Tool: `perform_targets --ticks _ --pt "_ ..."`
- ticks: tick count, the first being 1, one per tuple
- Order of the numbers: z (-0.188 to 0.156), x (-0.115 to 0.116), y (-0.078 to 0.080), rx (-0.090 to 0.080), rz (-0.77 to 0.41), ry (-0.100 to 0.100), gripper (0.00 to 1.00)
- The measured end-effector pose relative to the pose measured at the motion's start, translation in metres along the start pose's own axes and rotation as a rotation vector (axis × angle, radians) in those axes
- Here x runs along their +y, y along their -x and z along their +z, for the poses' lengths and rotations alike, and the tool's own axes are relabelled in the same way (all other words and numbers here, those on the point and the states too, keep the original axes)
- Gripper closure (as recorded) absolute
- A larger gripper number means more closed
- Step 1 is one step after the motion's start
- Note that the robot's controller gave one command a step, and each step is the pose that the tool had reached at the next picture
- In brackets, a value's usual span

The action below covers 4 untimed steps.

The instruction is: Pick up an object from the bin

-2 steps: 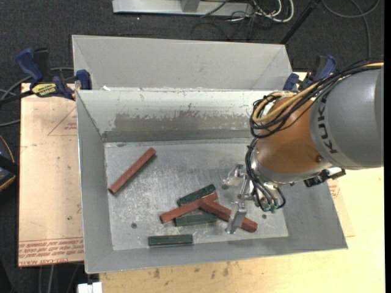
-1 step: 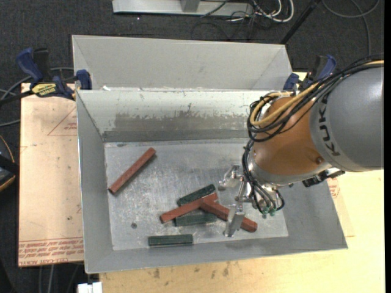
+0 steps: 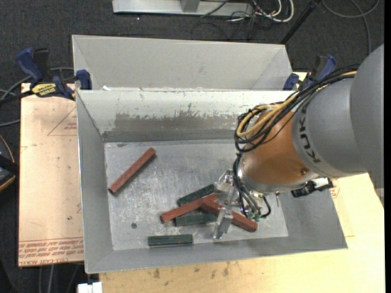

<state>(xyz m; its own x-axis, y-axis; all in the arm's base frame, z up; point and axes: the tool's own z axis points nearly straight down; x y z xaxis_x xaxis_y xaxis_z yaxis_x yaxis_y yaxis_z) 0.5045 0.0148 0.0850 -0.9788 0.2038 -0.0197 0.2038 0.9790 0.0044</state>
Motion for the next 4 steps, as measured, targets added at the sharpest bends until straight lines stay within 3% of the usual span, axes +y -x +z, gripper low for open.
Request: perform_targets --ticks 1,3,4 --pt "0.003 -0.001 -0.005 0.018 0.015 -0.004 1.0" --pt "-0.001 -0.002 -0.007 0.025 0.014 -0.005 1.0" --pt "-0.023 -0.002 -0.008 0.029 0.014 -0.006 1.0"
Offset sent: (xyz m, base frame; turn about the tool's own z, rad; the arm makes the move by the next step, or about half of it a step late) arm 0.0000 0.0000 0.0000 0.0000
